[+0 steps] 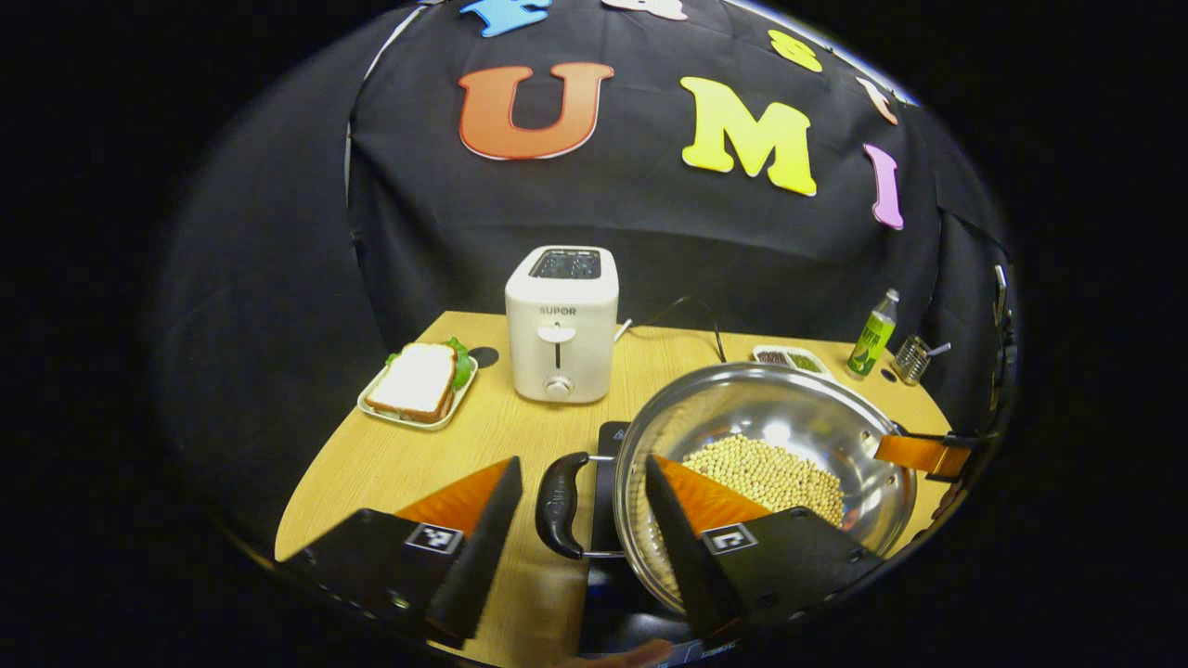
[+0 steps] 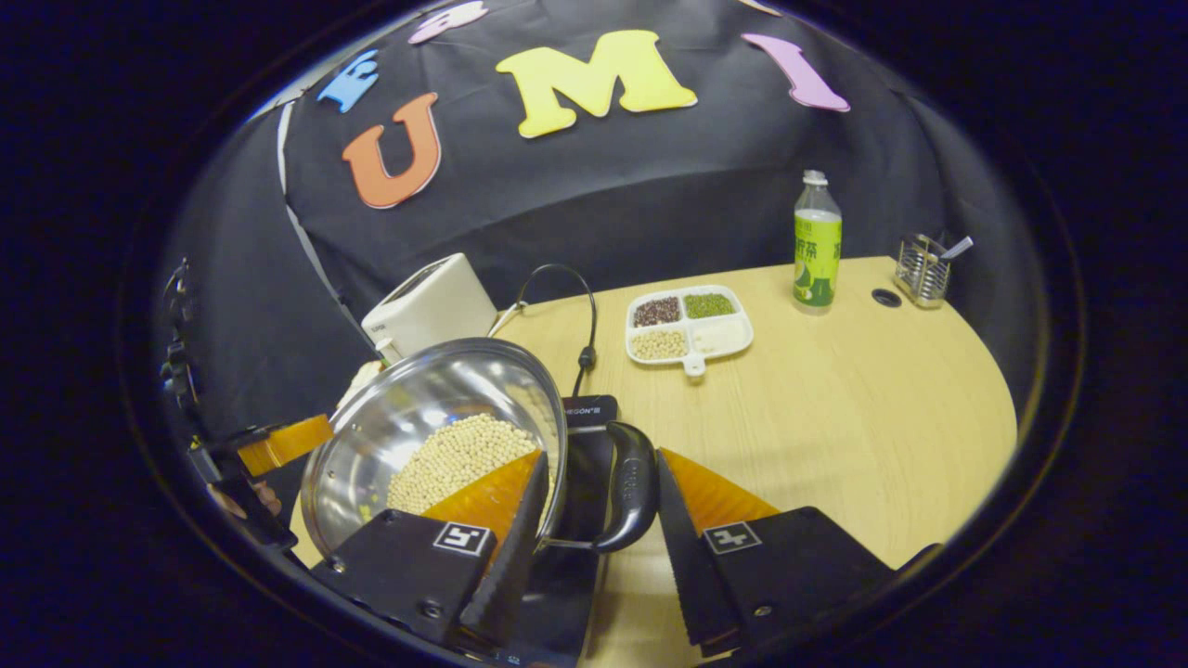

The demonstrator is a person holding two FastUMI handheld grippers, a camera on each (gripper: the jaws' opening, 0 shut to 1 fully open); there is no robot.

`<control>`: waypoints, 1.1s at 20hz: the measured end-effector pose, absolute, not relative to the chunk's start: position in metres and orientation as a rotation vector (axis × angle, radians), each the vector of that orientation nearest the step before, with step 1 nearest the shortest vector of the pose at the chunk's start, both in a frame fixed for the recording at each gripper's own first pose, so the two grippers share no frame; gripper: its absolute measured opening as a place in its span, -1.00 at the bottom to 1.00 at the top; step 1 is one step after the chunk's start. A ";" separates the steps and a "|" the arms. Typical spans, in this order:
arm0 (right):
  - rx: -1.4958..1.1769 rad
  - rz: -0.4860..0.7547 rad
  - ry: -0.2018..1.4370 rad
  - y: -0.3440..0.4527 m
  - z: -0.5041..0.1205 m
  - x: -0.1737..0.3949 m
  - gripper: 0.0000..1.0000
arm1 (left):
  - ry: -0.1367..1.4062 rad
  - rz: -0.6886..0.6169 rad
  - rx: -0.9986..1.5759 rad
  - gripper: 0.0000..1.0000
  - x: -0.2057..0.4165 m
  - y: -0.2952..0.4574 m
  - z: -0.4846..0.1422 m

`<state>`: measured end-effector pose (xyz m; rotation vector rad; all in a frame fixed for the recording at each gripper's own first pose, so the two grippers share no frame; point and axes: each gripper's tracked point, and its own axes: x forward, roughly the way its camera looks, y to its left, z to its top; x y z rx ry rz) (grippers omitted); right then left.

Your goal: First push the handle of the pot to place it horizontally, then grasp the pot with both hands and set it on the induction cooktop.

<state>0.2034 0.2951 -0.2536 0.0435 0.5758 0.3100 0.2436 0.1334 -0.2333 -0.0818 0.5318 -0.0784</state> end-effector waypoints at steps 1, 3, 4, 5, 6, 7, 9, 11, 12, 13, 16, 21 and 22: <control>0.017 0.303 0.520 0.289 -0.243 0.204 0.45 | 0.513 -0.073 -0.088 0.56 0.239 0.131 -0.229; -0.032 0.284 0.424 0.278 -0.221 0.197 0.46 | 0.457 -0.054 -0.080 0.92 0.229 0.128 -0.217; -0.038 0.296 0.406 0.276 -0.213 0.188 0.60 | 0.440 -0.025 -0.064 0.92 0.220 0.133 -0.213; -0.033 0.314 0.397 0.277 -0.207 0.179 0.69 | 0.418 0.004 -0.048 0.92 0.211 0.137 -0.207; -0.031 0.329 0.385 0.275 -0.201 0.169 0.77 | 0.396 0.030 -0.039 0.92 0.204 0.136 -0.198; -0.038 0.343 0.363 0.272 -0.192 0.160 0.80 | 0.375 0.052 -0.047 0.92 0.195 0.134 -0.192; -0.083 0.354 0.298 0.263 -0.176 0.142 0.82 | 0.324 0.061 -0.067 0.92 0.173 0.125 -0.174; -0.108 0.354 0.247 0.255 -0.164 0.119 0.83 | 0.279 0.074 -0.078 0.92 0.148 0.119 -0.157; -0.104 0.357 0.230 0.254 -0.157 0.107 0.83 | 0.267 0.078 -0.086 0.92 0.138 0.116 -0.150; -0.101 0.362 0.211 0.250 -0.150 0.093 0.85 | 0.268 0.080 -0.097 0.92 0.126 0.111 -0.146; -0.112 0.369 0.143 0.234 -0.123 0.051 0.89 | 0.246 0.049 -0.127 0.91 0.088 0.090 -0.120; -0.125 0.338 0.051 0.194 -0.081 -0.012 1.00 | 0.099 0.015 -0.133 0.90 0.031 0.060 -0.055; -0.130 0.327 0.026 0.185 -0.069 -0.022 1.00 | 0.077 0.006 -0.130 0.91 0.019 0.053 -0.046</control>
